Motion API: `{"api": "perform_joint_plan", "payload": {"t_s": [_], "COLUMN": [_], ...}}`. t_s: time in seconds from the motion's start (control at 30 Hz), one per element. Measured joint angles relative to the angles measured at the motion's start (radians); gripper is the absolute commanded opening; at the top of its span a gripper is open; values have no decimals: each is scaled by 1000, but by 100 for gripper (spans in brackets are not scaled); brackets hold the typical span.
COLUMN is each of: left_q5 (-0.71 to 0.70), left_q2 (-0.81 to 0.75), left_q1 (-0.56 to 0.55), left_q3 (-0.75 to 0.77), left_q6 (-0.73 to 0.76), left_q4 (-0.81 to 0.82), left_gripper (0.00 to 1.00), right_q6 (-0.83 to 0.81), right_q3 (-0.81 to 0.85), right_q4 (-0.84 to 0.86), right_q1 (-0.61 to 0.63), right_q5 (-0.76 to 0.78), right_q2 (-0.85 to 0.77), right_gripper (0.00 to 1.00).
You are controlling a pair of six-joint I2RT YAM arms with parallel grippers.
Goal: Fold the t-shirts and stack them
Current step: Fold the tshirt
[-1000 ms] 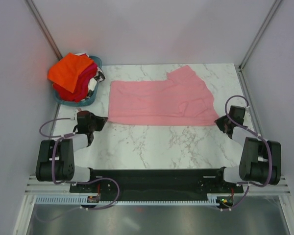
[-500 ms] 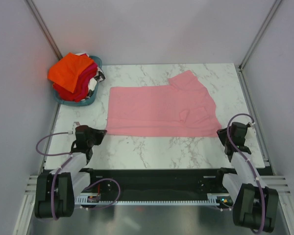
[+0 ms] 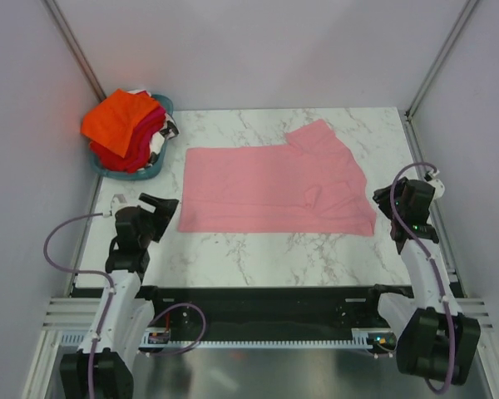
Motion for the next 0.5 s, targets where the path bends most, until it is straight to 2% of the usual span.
{"api": "perform_joint_plan", "payload": {"t_s": [0.1, 0.17, 0.33, 0.4, 0.5], "left_q5": [49, 71, 96, 104, 95], "left_q2": [72, 163, 416, 509, 653], "left_q1": [-25, -80, -282, -334, -357], "left_q3": [104, 183, 352, 415, 520], "left_q6": [58, 98, 178, 202, 237], "left_q4": [7, 29, 101, 116, 137], "left_gripper": [90, 90, 90, 90, 89], "right_q6": [-57, -81, -104, -108, -119], "right_q3": [96, 145, 210, 243, 343], "right_q4": [40, 61, 101, 106, 106], "right_q1": [5, 16, 68, 94, 142], "right_q5": [-82, -127, -178, -180, -175], "right_q2": [177, 293, 480, 534, 637], "right_gripper": [46, 46, 47, 48, 48]}}
